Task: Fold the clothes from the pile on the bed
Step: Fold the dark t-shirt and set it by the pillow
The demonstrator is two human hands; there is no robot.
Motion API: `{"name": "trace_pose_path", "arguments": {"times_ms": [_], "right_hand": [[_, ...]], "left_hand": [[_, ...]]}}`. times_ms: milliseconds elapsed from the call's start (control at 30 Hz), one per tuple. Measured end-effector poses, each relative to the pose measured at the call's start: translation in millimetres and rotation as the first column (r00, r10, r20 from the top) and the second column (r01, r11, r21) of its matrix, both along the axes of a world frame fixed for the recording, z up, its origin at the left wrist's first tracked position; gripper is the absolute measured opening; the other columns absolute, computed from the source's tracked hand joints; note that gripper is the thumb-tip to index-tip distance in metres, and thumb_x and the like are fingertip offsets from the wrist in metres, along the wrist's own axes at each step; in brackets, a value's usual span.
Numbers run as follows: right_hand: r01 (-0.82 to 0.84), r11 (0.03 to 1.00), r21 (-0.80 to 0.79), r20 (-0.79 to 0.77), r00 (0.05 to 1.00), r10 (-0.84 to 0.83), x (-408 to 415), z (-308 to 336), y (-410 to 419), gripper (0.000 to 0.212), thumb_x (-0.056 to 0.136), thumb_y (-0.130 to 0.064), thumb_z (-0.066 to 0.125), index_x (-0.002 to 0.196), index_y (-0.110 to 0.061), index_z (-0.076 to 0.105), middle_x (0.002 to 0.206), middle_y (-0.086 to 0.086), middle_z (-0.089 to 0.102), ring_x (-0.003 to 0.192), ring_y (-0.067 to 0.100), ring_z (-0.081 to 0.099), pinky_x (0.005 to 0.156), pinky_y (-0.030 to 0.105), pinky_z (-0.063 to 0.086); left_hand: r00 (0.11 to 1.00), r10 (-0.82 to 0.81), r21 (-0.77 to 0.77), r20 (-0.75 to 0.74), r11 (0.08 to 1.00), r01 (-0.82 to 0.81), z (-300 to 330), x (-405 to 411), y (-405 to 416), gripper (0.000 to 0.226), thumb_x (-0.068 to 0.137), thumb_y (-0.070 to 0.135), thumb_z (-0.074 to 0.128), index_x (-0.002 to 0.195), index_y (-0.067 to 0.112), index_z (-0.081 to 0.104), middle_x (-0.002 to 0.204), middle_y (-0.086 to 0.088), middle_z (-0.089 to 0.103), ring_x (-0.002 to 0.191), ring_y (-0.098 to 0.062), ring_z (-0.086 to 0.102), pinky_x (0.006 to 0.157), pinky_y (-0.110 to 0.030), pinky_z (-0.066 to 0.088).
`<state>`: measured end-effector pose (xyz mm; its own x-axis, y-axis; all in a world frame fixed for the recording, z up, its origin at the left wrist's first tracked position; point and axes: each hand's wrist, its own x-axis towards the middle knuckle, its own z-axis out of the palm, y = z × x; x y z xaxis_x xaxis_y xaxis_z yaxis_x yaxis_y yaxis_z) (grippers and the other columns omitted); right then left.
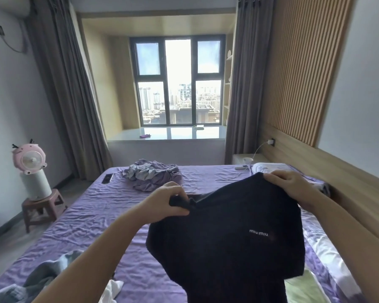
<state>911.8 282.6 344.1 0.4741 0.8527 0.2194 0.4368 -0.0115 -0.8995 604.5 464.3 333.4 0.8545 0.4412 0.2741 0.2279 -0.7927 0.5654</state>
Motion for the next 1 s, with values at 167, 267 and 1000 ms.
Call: {"name": "trace_pose_path", "arguments": {"times_ms": [167,267,1000], "right_hand": [[-0.020,1.000,-0.012,0.006,1.000,0.020,-4.6,8.3,0.2,0.038,0.085,-0.049,0.056,0.085,-0.015,0.073,0.084,0.008,0.070,0.079,0.017,0.065,0.076,0.031,0.049],[-0.120,0.993,0.009,-0.008,0.993,0.120,-9.4,11.0,-2.1,0.033,0.083,-0.046,0.055,0.088,-0.020,0.075,0.086,0.002,0.073,0.082,0.012,0.068,0.074,0.023,0.050],[-0.296,0.953,0.059,0.193,0.940,0.280,-53.5,19.2,22.3,0.012,0.083,-0.012,0.069,0.086,-0.023,0.073,0.112,-0.007,0.060,0.102,-0.001,0.057,0.085,0.011,0.044]], "left_hand": [[0.974,0.076,-0.235,0.214,0.972,-0.024,8.9,0.0,2.9,0.011,0.081,0.010,0.072,0.090,0.016,0.074,0.105,0.001,0.068,0.094,-0.008,0.062,0.088,-0.020,0.048],[0.937,0.196,-0.435,0.288,0.899,-0.054,16.8,-3.1,7.7,0.014,0.085,0.012,0.067,0.098,0.010,0.073,0.104,0.002,0.071,0.094,-0.010,0.066,0.084,-0.020,0.052],[0.849,0.410,-0.209,0.333,0.910,-0.358,70.6,-9.1,30.3,0.044,0.090,0.037,0.060,0.079,-0.005,0.061,0.073,-0.021,0.056,0.069,-0.021,0.051,0.069,-0.034,0.038]]}}
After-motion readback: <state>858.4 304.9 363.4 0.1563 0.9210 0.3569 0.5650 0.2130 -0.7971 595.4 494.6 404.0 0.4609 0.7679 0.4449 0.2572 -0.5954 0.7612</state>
